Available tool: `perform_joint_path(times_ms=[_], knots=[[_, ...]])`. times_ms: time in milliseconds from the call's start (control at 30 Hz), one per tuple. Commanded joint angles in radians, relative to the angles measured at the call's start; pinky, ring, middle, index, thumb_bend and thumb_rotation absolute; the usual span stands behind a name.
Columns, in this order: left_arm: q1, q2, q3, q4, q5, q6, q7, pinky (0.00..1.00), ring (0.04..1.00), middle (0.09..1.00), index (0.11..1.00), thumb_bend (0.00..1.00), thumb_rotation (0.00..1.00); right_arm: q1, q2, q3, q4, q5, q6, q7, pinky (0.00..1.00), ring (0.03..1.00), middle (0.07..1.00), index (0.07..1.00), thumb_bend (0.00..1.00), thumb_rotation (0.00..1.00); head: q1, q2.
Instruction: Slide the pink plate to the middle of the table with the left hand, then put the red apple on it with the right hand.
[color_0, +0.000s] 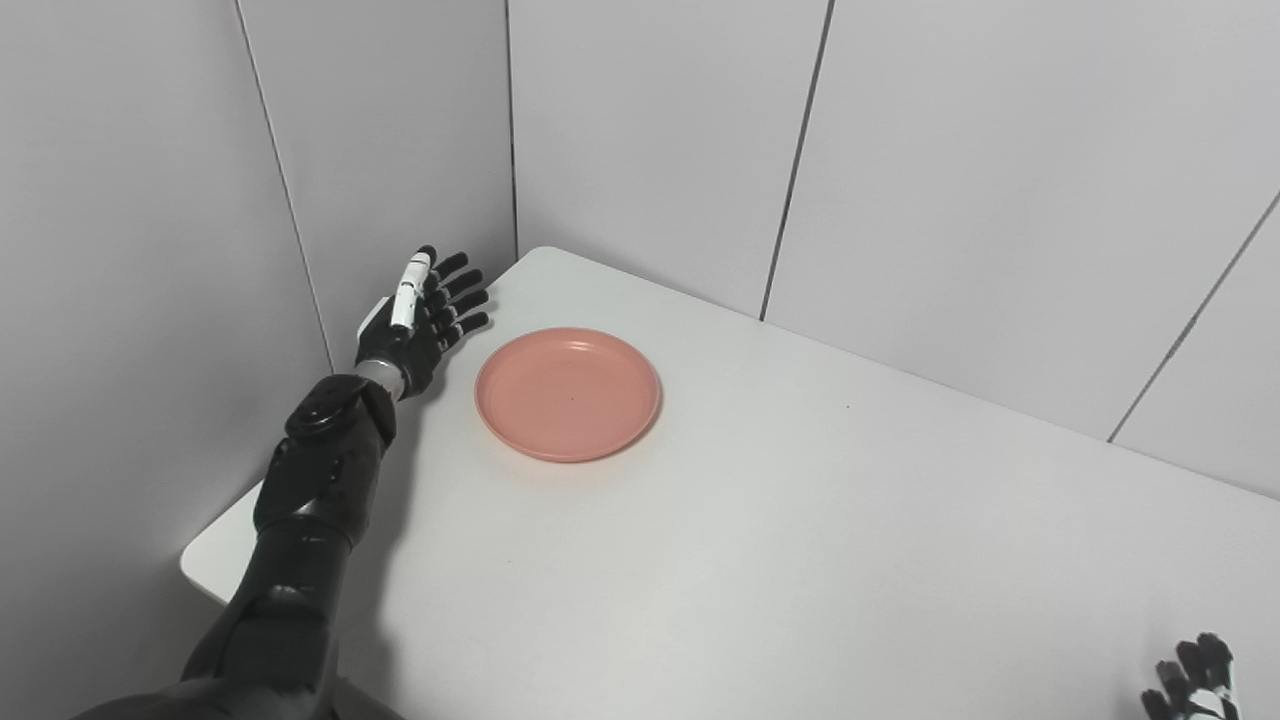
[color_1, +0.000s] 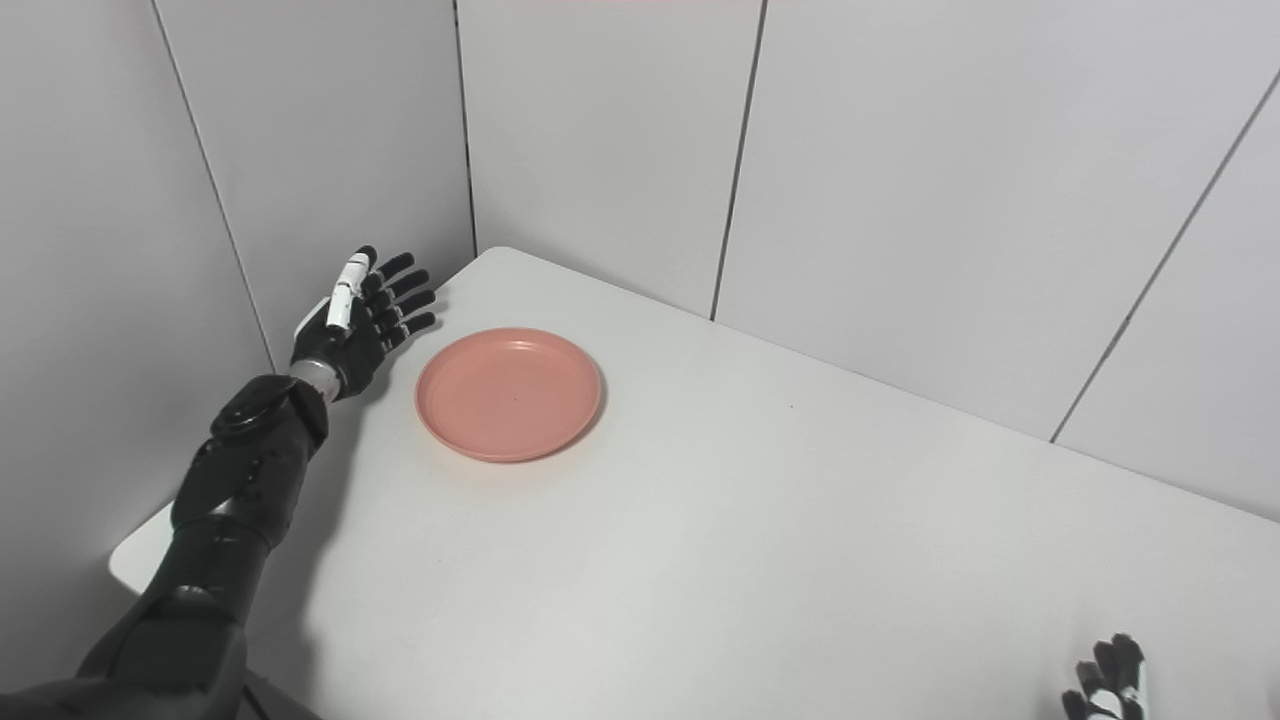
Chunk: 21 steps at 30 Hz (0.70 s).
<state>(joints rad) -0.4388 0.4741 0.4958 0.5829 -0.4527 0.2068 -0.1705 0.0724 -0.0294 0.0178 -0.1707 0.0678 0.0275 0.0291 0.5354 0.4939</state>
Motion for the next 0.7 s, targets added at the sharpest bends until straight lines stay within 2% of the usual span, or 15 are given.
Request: perform_joint_path(times_ms=[0,233,333,667], knots=[[-0.033,0.028,-0.002,-0.011,-0.007,-0.050,-0.023,0.86,0.877,0.877,0.857,0.34,1.00,-0.015,0.000,-0.003,-0.045,0.007,0.006,0.006,1.00,1.000,1.000,1.000,0.03,1.00,0.000,0.001],[-0.031,0.018,-0.007,0.029,-0.007,-0.078,-0.035,0.84,0.853,0.859,0.838,0.34,1.00,-0.013,0.000,-0.003,-0.052,-0.004,0.015,0.002,1.00,1.000,1.000,1.000,0.03,1.00,-0.002,0.002],[-0.024,0.000,-0.004,0.005,-0.012,-0.069,-0.019,0.84,0.847,0.854,0.832,0.34,1.00,-0.013,-0.003,-0.001,-0.056,-0.008,0.016,0.004,1.00,1.000,1.000,1.000,0.02,1.00,-0.002,0.004],[-0.020,-0.015,-0.009,0.022,-0.013,-0.085,-0.030,0.85,0.852,0.858,0.835,0.33,1.00,-0.013,-0.001,0.000,-0.069,0.000,0.031,0.008,1.00,1.000,1.000,1.000,0.01,1.00,-0.005,0.009]])
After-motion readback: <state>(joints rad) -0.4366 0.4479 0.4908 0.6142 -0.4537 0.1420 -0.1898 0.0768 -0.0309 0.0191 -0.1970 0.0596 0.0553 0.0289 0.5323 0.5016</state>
